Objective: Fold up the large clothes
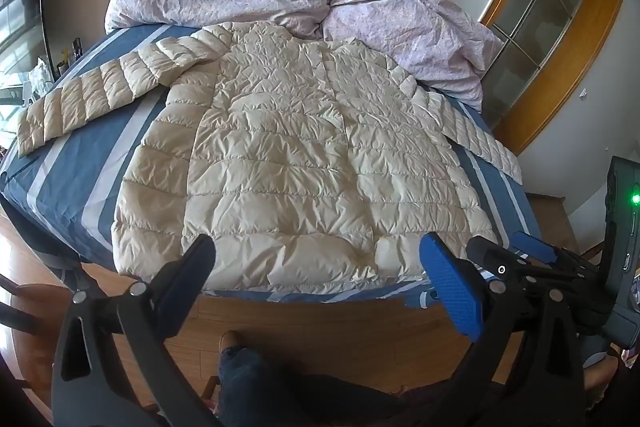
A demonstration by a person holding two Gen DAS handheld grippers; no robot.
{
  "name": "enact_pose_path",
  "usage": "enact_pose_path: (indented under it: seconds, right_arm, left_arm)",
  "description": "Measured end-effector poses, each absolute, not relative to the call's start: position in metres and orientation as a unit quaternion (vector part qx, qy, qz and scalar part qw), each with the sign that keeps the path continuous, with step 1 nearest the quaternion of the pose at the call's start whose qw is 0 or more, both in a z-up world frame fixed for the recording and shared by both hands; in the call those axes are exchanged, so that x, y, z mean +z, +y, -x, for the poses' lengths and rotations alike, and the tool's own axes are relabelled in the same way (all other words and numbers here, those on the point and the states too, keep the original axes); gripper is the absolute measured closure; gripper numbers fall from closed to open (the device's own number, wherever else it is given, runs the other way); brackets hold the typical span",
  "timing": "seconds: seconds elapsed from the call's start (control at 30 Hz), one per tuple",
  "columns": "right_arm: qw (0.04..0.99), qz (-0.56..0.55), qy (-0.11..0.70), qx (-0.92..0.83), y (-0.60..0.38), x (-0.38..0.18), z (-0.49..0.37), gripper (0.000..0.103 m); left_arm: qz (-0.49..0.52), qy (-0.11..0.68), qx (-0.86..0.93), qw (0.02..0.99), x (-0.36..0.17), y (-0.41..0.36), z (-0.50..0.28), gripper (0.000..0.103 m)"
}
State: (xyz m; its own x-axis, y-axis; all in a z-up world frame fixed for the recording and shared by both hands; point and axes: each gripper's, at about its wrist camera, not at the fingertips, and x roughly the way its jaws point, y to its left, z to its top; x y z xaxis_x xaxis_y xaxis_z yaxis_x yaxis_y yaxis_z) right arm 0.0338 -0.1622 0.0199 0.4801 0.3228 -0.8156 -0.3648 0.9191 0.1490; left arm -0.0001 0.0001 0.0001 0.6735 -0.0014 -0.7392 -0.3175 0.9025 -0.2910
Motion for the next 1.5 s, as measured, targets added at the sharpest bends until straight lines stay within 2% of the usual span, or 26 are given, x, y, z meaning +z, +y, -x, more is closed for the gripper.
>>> enact_pose_path:
  seconds: [1.5]
  right_arm:
    - [0.861, 0.021, 0.467, 0.2, -0.1645, 0.0223, -0.0346, 0.001]
  left_arm:
    - [0.199, 0.395, 0.09, 0.892, 0.0, -0.0001, 0.0, 0.002]
